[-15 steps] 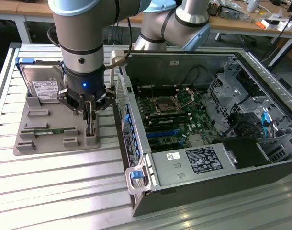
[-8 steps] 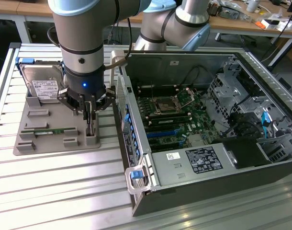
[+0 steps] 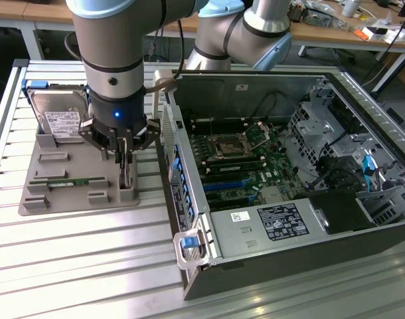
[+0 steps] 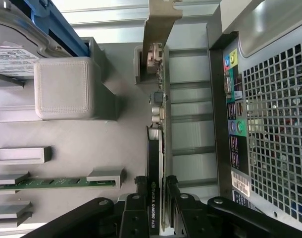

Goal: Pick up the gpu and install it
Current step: 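Pick up the gpu and move the gpu toward the slot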

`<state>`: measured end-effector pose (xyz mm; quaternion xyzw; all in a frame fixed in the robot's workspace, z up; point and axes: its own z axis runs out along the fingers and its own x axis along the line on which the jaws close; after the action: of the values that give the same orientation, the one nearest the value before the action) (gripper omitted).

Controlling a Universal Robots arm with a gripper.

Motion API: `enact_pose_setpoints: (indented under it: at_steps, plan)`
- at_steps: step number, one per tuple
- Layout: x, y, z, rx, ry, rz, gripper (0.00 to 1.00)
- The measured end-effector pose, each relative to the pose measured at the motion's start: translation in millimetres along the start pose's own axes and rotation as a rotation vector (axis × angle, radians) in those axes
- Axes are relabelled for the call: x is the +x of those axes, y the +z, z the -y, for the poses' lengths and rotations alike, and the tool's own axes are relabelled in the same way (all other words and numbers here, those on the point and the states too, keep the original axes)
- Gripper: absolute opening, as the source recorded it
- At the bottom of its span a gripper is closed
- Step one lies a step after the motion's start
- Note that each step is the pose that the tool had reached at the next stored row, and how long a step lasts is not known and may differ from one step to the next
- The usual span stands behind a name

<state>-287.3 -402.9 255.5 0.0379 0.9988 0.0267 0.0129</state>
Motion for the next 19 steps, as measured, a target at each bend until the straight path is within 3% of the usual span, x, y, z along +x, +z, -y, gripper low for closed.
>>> enact_pose_setpoints:
  at_steps: [1, 6, 11, 19]
  plan:
    - [0.0, -0.8, 0.0, -0.0059, 0.000, -0.0005, 0.26]
    - [-0.1, -3.1, -0.2, -0.0197, 0.001, -0.0014, 0.26]
    - [-0.2, -8.5, -0.5, -0.0431, 0.001, -0.0032, 0.26]
    - [-0.4, -17.0, -0.9, -0.0705, 0.002, -0.0053, 0.26]
